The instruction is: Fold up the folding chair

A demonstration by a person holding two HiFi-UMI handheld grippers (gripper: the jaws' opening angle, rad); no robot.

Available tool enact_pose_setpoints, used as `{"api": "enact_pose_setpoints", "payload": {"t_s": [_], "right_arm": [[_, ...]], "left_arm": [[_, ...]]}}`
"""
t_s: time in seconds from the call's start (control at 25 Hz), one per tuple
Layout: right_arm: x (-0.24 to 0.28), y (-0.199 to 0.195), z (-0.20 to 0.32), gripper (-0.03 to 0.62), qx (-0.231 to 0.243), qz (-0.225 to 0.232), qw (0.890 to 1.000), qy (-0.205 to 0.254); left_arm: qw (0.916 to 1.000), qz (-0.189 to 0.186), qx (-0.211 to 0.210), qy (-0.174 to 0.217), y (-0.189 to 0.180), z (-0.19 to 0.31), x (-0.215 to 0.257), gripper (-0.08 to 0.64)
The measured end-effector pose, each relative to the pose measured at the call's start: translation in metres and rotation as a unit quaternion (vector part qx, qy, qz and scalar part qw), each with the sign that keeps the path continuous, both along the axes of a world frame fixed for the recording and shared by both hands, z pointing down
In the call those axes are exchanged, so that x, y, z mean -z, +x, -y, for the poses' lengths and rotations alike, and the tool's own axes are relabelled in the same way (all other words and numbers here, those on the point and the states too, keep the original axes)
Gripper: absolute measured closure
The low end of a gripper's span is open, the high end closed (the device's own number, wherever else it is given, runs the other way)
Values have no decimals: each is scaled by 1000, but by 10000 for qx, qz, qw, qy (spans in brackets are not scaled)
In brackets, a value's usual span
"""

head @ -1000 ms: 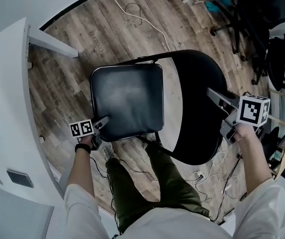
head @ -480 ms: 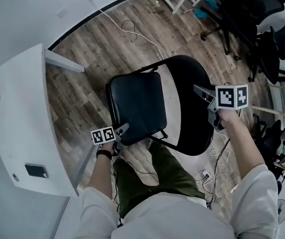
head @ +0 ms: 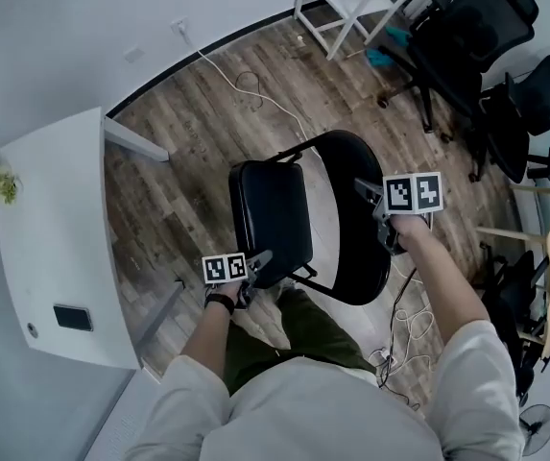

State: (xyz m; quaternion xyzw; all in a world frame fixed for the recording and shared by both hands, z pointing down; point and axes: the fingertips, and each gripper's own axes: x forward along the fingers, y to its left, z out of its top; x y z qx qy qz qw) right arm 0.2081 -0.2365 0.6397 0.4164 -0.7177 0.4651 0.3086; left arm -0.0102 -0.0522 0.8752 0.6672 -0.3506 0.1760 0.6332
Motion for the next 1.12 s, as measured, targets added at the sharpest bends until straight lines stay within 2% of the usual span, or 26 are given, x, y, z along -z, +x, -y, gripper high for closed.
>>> {"api": "enact_pose_setpoints", "payload": {"t_s": [0.56,1.12], "right_arm": [[21,6,0,520,-47,-171,9998,-30],[34,-8,-2,517,-68,-369,9993,-23]], "left_arm": [[9997,-17,-209,91,63,5,42,130],[9994,169,-287,30,90,5,59,129]]}}
